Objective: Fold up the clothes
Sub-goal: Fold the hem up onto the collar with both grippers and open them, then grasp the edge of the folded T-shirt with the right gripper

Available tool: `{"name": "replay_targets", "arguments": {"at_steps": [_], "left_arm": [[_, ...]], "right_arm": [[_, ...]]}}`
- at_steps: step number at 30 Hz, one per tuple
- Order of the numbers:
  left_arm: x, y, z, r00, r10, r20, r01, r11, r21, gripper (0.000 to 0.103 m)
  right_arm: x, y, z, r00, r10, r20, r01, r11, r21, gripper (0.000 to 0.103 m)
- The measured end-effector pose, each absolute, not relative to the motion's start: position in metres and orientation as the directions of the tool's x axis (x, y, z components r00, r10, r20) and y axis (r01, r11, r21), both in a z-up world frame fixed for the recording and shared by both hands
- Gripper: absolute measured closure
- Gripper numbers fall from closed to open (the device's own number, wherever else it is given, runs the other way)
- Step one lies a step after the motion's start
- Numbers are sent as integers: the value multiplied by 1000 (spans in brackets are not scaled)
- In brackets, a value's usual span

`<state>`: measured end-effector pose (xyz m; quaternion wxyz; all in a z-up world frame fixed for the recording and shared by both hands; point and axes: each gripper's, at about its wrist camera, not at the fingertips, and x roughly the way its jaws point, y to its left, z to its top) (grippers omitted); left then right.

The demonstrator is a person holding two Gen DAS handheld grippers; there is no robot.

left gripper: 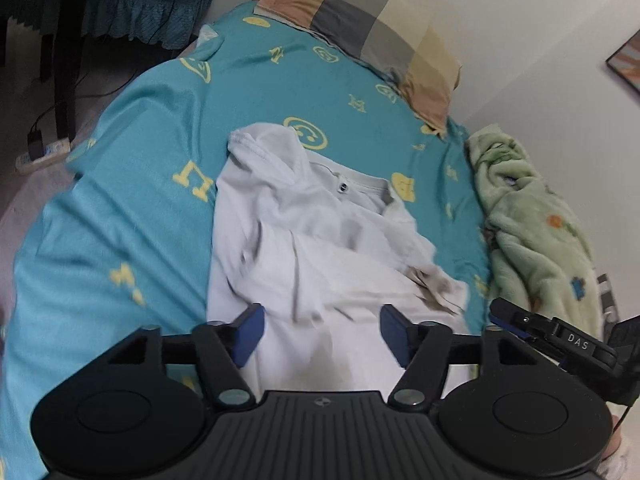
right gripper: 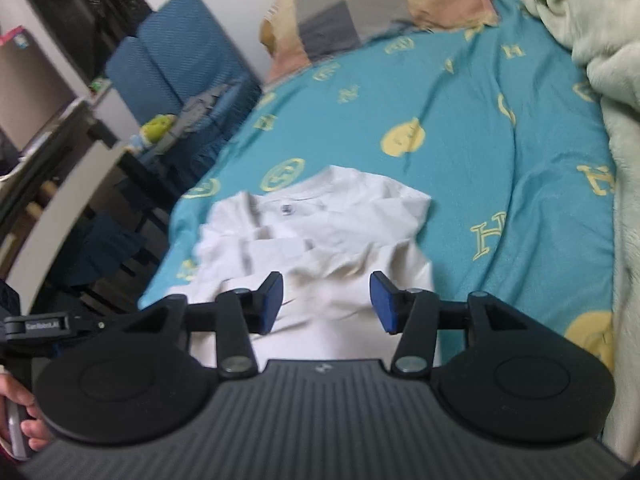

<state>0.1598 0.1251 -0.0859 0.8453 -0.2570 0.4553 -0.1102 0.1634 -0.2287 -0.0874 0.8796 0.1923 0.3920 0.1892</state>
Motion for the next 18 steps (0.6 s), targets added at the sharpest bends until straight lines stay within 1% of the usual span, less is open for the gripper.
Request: {"name": "replay_targets", "arguments": {"at_steps": [3, 5, 8, 11, 15, 18], "left_arm": [[123, 120, -78, 561, -454, -692, -86, 800, -594, 24], [101, 116, -83, 547, -487, -681, -132, 753, -645, 23], [74, 106, -106, 496, -519, -696, -217, 702, -678, 23], [59, 104, -134, 442, -544, -713, -315, 650, -691, 23], [54, 111, -163, 423, -559, -713, -440, 562, -701, 23], [56, 113, -174, 452, -550, -703, -463, 529, -711, 23]], "right_arm": [[128, -231, -76, 606, 511, -610, -173, 833, 526, 52], [103, -235, -77, 588, 528, -613, -144, 814, 563, 51], [68, -245, -85, 564, 549, -617, -85, 781, 618, 51], [45, -254, -104, 527, 567, -633, 0, 745, 668, 51], [33, -263, -138, 472, 612, -634, 134, 661, 738, 51], [32, -268, -164, 446, 653, -612, 233, 575, 784, 51]]}}
